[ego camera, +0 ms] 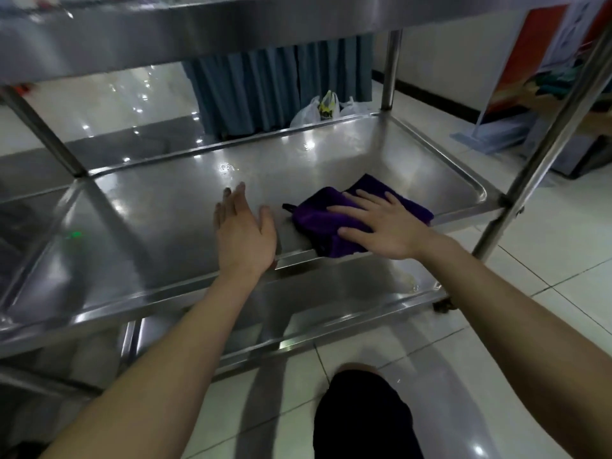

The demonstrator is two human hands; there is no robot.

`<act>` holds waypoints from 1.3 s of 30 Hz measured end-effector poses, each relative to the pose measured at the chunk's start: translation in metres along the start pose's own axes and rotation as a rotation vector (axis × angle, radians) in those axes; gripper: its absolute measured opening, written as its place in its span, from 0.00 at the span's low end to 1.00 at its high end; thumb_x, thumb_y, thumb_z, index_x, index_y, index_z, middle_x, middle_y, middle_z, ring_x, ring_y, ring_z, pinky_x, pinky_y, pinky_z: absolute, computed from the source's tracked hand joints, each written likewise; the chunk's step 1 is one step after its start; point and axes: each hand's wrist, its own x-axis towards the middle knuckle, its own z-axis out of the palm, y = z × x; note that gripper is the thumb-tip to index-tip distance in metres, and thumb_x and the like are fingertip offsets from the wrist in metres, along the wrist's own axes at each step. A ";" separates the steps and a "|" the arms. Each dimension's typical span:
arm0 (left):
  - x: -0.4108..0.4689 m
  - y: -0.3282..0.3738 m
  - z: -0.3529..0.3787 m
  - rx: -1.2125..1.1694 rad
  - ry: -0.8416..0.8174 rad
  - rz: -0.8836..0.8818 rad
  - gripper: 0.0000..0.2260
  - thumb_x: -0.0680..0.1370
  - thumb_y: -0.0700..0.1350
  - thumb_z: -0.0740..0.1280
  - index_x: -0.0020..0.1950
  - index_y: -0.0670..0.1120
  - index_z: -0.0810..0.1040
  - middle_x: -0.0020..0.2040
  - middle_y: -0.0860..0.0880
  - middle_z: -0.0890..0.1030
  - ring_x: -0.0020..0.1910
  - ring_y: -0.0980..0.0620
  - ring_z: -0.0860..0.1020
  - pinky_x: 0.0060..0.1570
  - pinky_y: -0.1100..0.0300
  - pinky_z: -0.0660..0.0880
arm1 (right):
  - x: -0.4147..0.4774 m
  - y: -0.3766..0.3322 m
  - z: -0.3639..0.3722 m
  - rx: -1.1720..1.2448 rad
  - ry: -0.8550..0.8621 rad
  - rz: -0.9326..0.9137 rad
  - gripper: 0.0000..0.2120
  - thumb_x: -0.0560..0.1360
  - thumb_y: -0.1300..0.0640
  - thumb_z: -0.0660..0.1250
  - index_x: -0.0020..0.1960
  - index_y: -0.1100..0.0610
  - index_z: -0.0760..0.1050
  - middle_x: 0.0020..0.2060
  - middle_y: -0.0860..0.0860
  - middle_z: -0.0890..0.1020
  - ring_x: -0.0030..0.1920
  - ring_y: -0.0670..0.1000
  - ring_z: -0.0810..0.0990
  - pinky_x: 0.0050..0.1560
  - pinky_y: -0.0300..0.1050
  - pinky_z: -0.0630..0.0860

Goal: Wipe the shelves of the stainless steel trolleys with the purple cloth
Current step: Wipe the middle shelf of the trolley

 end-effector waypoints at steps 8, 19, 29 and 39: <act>0.014 -0.117 -0.076 0.363 -0.036 -0.016 0.30 0.83 0.53 0.53 0.82 0.38 0.67 0.79 0.33 0.70 0.84 0.36 0.62 0.83 0.39 0.55 | 0.003 -0.002 0.005 -0.032 0.060 0.002 0.30 0.83 0.26 0.48 0.84 0.30 0.54 0.87 0.42 0.54 0.87 0.49 0.48 0.84 0.67 0.41; 0.006 -0.150 -0.069 0.369 -0.195 -0.172 0.32 0.88 0.56 0.49 0.88 0.41 0.50 0.87 0.40 0.57 0.88 0.41 0.51 0.85 0.41 0.46 | 0.038 -0.136 0.050 -0.061 0.179 -0.158 0.31 0.82 0.28 0.48 0.82 0.34 0.63 0.85 0.47 0.63 0.85 0.54 0.58 0.83 0.71 0.47; 0.026 -0.105 -0.034 0.290 -0.190 -0.151 0.39 0.80 0.57 0.41 0.88 0.38 0.47 0.88 0.39 0.54 0.88 0.42 0.47 0.86 0.43 0.42 | 0.084 -0.081 0.022 -0.079 0.123 -0.157 0.29 0.83 0.33 0.49 0.83 0.33 0.62 0.85 0.46 0.63 0.86 0.51 0.56 0.85 0.65 0.47; 0.031 -0.113 -0.032 0.287 -0.131 -0.137 0.32 0.88 0.52 0.49 0.87 0.36 0.48 0.87 0.37 0.54 0.88 0.40 0.50 0.86 0.44 0.44 | 0.131 -0.099 0.031 -0.058 -0.013 -0.159 0.32 0.79 0.24 0.45 0.82 0.27 0.55 0.87 0.42 0.55 0.87 0.52 0.49 0.83 0.69 0.42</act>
